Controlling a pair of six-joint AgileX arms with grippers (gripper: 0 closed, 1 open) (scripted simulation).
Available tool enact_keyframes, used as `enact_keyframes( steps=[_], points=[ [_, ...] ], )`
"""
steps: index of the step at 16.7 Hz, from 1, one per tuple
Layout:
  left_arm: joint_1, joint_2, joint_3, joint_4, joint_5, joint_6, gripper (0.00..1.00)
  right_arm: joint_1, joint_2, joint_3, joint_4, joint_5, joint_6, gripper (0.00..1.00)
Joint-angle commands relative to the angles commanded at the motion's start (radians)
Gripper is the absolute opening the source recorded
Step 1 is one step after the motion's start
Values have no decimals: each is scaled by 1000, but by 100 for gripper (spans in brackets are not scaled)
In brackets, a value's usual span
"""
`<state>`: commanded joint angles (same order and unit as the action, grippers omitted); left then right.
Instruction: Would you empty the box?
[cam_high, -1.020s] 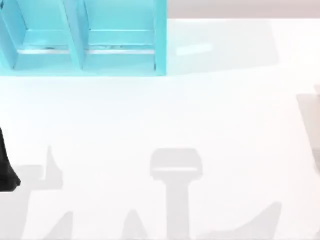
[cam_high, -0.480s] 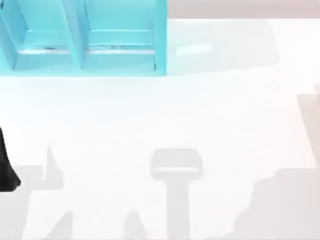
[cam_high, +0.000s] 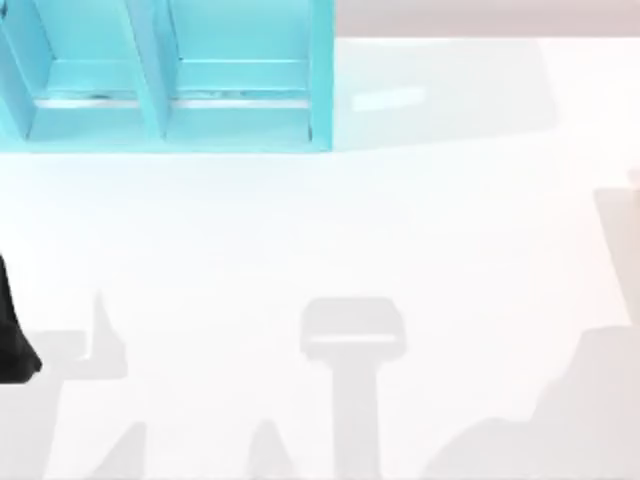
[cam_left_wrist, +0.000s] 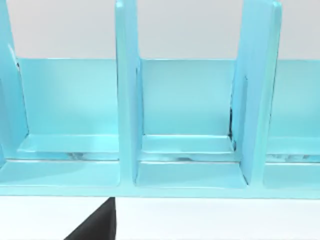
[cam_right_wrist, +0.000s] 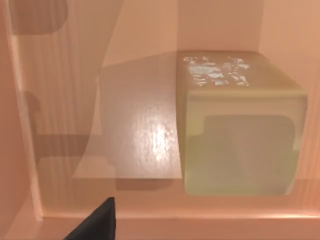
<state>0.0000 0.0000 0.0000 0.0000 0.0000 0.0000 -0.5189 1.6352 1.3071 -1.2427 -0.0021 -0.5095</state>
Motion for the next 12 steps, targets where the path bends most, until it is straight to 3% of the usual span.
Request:
enact_keyframes(
  steps=[5, 12],
  points=[
    [0, 0, 0, 0, 0, 0, 100, 3, 6, -28, 34, 0, 4, 100],
    [0, 0, 0, 0, 0, 0, 100, 5, 75, -208, 284, 0, 6, 100]
  ],
)
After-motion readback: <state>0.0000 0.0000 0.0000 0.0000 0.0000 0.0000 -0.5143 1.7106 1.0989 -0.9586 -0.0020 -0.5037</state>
